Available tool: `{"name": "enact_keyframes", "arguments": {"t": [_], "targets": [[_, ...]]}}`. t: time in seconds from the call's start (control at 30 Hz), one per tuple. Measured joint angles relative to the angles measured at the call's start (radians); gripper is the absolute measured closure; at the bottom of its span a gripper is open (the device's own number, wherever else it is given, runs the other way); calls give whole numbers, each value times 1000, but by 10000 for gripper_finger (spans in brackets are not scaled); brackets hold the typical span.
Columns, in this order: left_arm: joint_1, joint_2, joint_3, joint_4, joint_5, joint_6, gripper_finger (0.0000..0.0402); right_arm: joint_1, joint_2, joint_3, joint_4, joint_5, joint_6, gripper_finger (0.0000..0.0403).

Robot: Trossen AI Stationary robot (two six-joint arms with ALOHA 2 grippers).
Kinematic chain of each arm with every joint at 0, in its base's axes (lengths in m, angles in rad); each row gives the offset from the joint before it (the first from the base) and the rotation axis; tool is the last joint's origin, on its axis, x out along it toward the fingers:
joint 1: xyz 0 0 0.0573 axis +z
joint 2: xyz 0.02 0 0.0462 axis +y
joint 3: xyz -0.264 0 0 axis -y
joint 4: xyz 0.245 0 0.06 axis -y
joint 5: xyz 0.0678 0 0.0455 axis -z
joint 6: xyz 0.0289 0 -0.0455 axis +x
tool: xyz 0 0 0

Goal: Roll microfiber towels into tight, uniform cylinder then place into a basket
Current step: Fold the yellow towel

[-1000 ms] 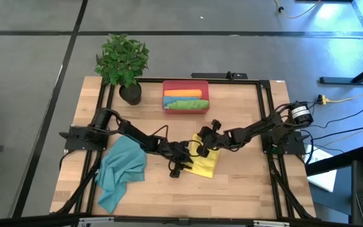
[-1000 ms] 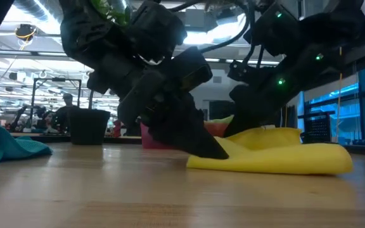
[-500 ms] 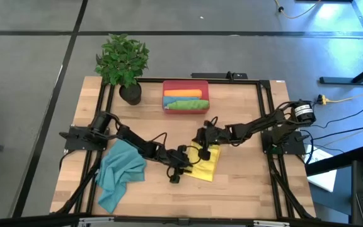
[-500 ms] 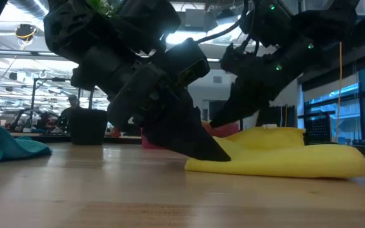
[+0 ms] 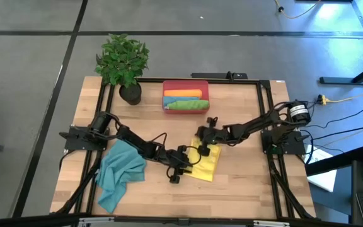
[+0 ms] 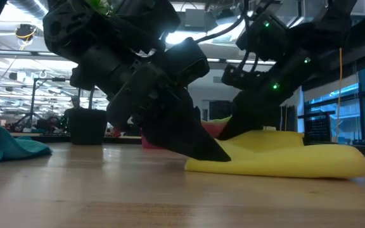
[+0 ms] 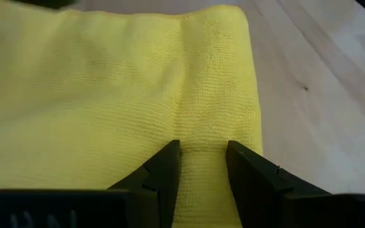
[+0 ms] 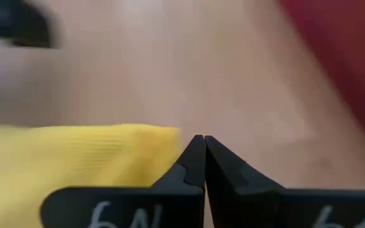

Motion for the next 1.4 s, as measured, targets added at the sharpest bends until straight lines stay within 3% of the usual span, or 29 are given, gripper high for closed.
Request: {"name": "enact_keyframes", "arguments": {"t": [0.1,0.3,0.5,0.67,1.07,1.4], "targets": [[1,0,0,1,27,0,279,-20,0,0,-37,44,39,400],[0,0,0,1,35,0,279,-31,-13,0,-60,20,47,400],[0,0,0,0,35,0,279,5,-56,1,72,-186,-31,401],[0,0,0,0,34,-4,279,8,-36,2,17,-337,-41,401],[3,0,0,0,17,-14,279,-1,52,4,0,-95,25,402],[6,-1,1,-11,38,-16,279,-20,61,1,59,-20,61,402]]}}
